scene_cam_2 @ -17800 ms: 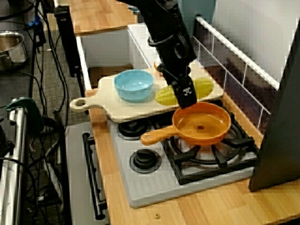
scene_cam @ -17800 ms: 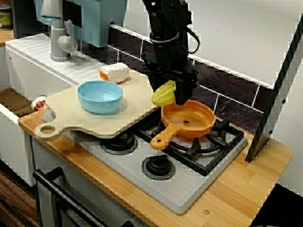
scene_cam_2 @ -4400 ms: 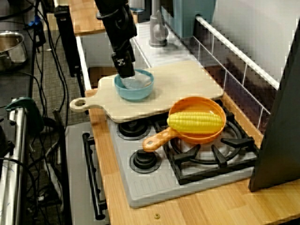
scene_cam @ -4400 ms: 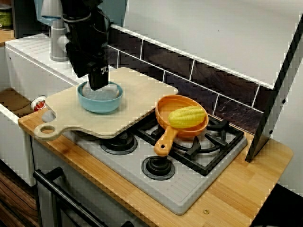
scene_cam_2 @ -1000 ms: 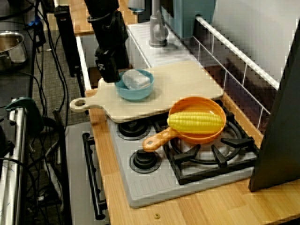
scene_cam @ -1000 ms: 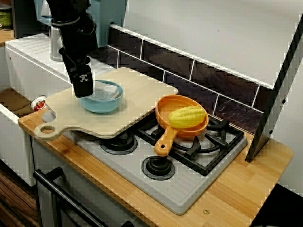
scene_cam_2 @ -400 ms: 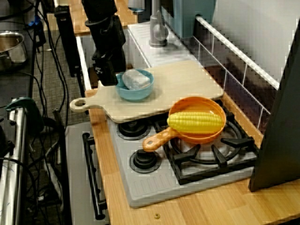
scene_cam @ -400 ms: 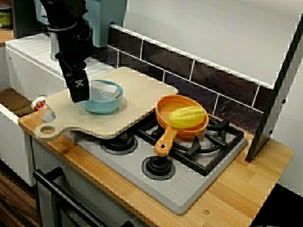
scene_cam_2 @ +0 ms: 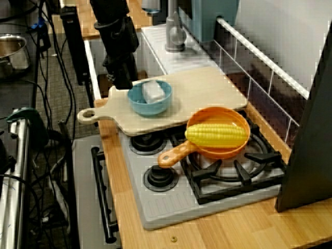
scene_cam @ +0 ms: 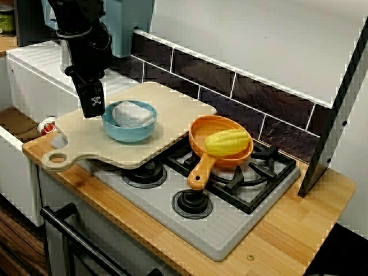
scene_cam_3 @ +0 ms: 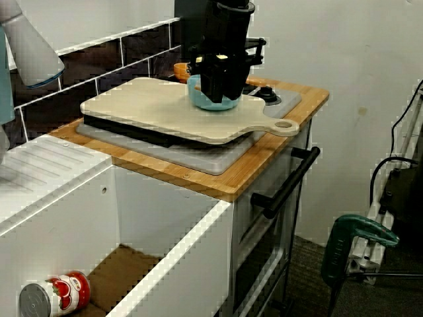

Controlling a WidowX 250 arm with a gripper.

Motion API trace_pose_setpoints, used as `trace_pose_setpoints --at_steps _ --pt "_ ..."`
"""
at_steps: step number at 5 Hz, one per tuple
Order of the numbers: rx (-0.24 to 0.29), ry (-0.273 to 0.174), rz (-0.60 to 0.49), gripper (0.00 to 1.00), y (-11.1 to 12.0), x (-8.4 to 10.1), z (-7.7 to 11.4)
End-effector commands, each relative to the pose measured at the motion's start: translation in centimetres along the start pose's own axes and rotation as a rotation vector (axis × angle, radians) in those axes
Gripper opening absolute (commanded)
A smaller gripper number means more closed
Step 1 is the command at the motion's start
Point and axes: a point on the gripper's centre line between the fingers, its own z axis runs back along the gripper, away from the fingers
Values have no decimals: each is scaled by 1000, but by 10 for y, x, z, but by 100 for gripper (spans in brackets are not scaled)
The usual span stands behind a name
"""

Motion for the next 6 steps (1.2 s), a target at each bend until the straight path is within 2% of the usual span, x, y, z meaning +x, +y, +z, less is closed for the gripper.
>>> trace_pose_setpoints --at_steps 1,2,3,4,6 --pt "30 -33 31 0 13 9 11" --pt "17 -29 59 0 21 13 13" --pt "14 -23 86 5 27 14 14" --pt "18 -27 90 100 29 14 17" --pt "35 -29 87 100 31 9 15"
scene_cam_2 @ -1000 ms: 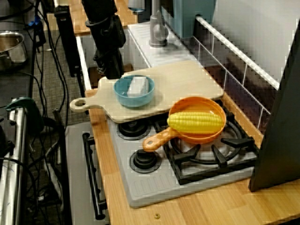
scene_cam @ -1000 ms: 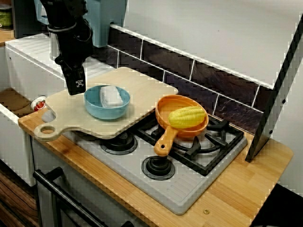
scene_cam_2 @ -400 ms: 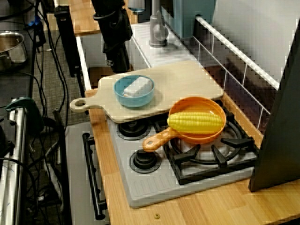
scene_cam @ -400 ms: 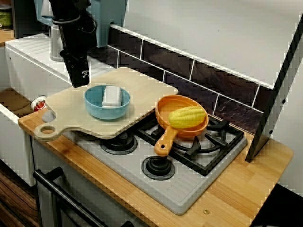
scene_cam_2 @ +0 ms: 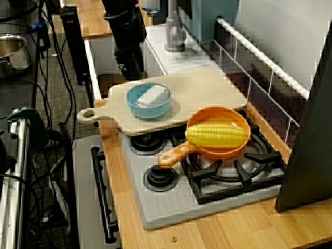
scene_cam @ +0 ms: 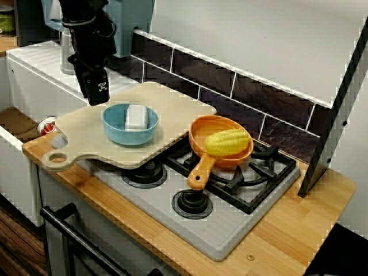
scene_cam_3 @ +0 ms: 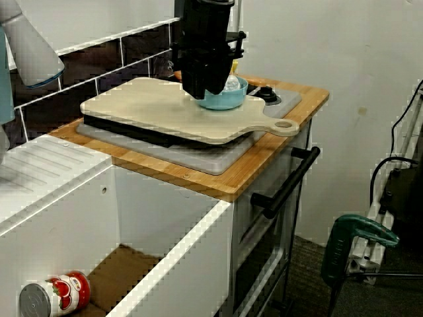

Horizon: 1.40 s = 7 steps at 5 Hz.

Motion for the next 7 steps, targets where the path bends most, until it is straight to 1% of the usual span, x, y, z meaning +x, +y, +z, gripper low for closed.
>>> trace_pose_setpoints --at_steps 1,4,5,6,7 --pt "36 -39 -12 100 8 -2 11" --pt "38 -47 -47 100 -5 -15 11" --pt "32 -49 -48 100 -6 -16 12" --pt "35 -49 -54 100 -9 -17 10" --pt "27 -47 -54 100 -11 -18 8"
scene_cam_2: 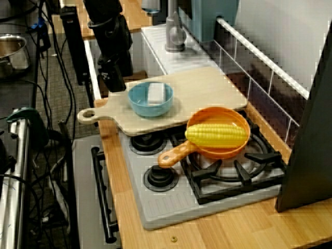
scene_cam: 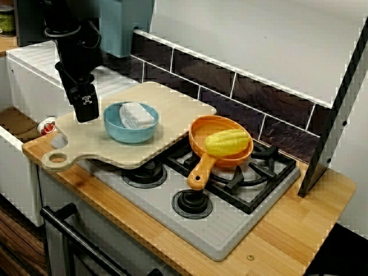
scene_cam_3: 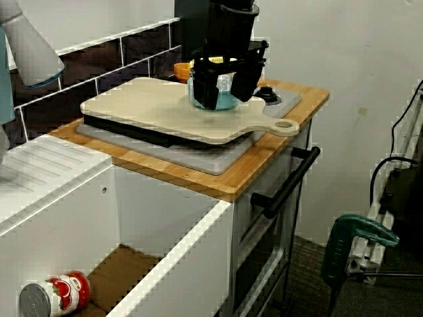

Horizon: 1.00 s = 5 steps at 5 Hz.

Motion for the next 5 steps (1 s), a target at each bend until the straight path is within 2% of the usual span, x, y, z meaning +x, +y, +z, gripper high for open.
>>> trace_pose_setpoints --at_steps 1,4,5 --pt "22 -47 1 100 -1 5 9" --pt "113 -77 120 100 -15 11 3" --pt "114 -74 171 100 -18 13 3"
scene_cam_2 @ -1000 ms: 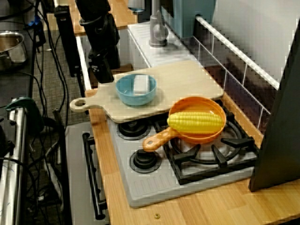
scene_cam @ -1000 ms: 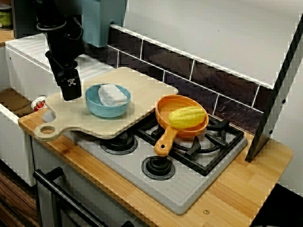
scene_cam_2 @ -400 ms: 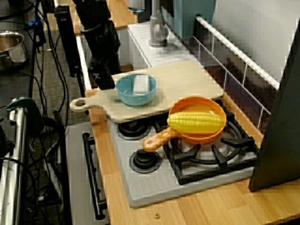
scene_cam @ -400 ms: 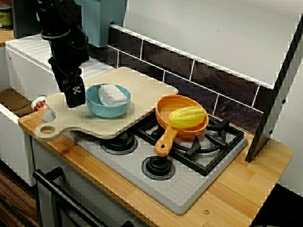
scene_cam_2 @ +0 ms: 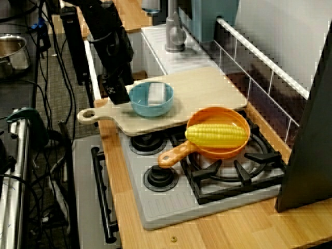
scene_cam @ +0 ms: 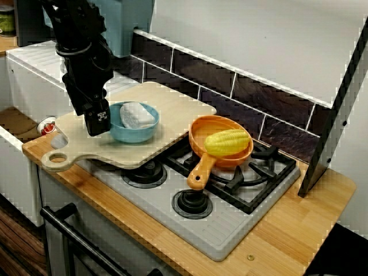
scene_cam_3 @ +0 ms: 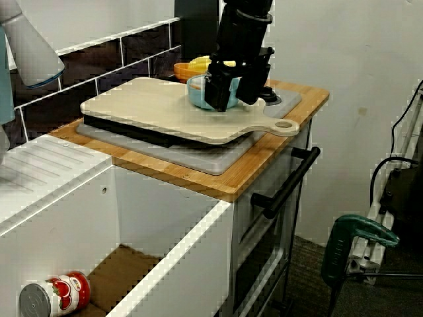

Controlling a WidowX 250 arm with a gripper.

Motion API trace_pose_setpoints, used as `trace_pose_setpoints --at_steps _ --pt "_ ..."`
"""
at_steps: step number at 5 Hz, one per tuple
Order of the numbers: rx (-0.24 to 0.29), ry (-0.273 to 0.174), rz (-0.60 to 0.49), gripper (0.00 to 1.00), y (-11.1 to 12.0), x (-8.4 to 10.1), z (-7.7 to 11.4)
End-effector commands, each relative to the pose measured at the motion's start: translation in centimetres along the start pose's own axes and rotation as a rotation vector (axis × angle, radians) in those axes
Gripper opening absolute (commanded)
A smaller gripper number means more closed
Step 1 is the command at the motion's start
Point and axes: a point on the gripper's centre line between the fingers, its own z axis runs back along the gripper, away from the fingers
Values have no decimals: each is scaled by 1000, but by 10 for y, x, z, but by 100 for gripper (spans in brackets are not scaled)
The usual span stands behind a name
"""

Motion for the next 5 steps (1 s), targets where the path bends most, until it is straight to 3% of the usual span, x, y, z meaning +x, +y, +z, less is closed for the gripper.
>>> trace_pose_setpoints --at_steps 1,5 --pt "17 -45 61 100 3 9 12" --pt "5 -67 157 100 -8 16 6"
